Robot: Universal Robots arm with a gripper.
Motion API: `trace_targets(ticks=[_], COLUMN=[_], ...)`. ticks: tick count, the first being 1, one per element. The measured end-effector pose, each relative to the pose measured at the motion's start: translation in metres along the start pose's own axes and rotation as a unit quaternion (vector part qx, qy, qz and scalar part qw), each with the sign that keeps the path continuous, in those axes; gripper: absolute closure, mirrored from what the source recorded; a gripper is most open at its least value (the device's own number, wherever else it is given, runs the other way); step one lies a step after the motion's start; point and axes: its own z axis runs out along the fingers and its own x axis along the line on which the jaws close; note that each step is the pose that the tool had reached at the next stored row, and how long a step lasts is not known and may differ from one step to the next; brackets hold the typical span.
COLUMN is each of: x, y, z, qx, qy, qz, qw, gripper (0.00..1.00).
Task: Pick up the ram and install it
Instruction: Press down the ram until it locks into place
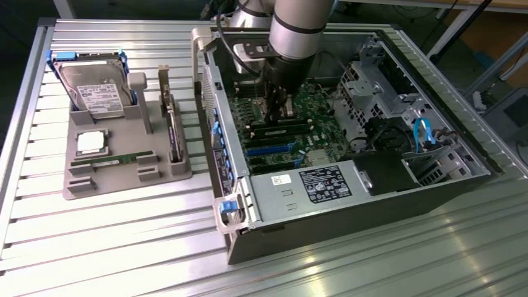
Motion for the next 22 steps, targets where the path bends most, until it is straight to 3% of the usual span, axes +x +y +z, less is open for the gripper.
trace_targets(ticks=[22], x=[0.001], y=[-0.0013], z=[-0.0532], qx=[-0.0008], qy=[0.0], qz=[0.0], qw=[1.0], gripper=[0.9])
